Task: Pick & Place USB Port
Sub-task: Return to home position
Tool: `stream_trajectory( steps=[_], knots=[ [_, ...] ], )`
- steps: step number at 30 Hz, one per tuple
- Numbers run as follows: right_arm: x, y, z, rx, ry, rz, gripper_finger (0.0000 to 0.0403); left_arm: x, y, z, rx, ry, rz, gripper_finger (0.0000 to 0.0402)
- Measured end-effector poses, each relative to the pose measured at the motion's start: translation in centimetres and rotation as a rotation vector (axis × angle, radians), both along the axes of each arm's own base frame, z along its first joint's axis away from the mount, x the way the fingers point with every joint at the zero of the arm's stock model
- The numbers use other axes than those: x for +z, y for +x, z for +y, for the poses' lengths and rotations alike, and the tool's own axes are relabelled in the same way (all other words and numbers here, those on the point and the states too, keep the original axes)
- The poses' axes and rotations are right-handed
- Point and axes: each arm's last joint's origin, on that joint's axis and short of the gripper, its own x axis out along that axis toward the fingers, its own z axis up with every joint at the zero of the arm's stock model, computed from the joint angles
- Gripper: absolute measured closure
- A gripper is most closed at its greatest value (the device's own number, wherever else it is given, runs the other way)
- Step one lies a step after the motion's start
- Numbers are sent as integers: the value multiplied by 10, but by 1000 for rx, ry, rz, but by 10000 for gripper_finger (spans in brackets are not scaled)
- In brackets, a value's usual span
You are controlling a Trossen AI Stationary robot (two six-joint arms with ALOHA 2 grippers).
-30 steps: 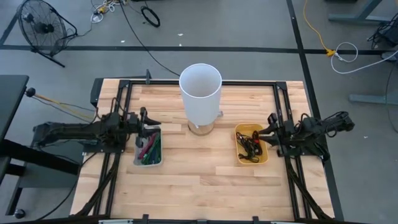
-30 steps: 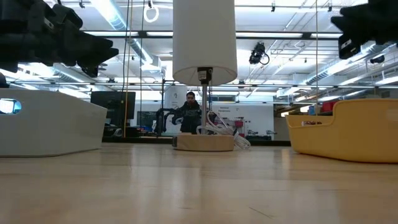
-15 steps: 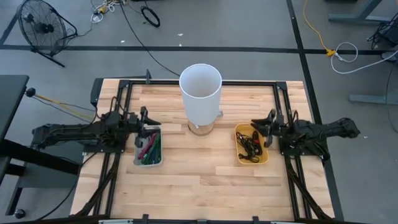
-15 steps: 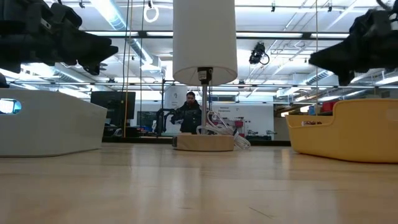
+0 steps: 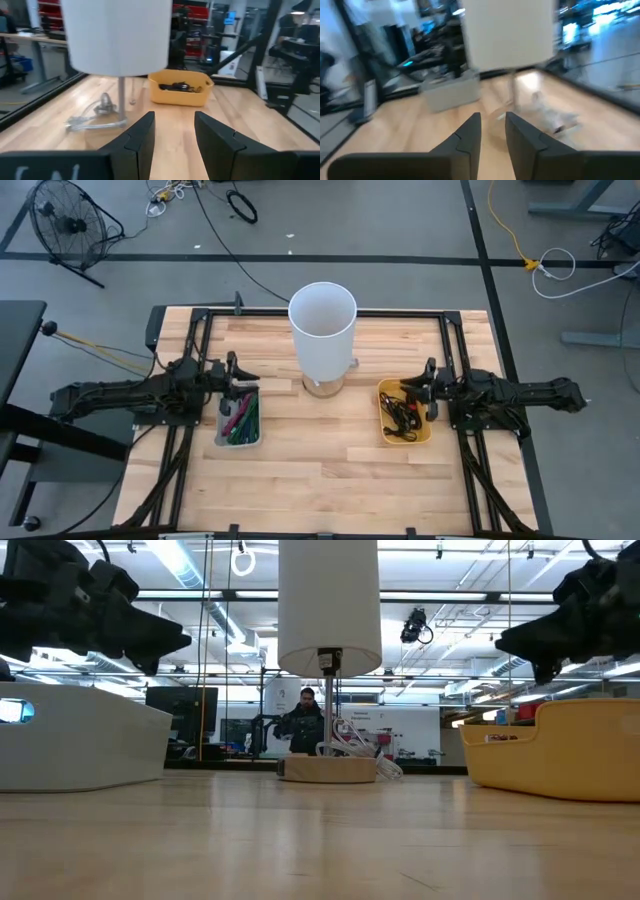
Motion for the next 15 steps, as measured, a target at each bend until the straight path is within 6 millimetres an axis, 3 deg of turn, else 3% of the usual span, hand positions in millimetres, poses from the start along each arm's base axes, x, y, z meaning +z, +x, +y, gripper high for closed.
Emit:
stream_trajectory(
  steps=[15],
  knots=[
    [0,0,-1,-52,79,-11,311,-1,0,1,31,-34,5,257]
  ],
)
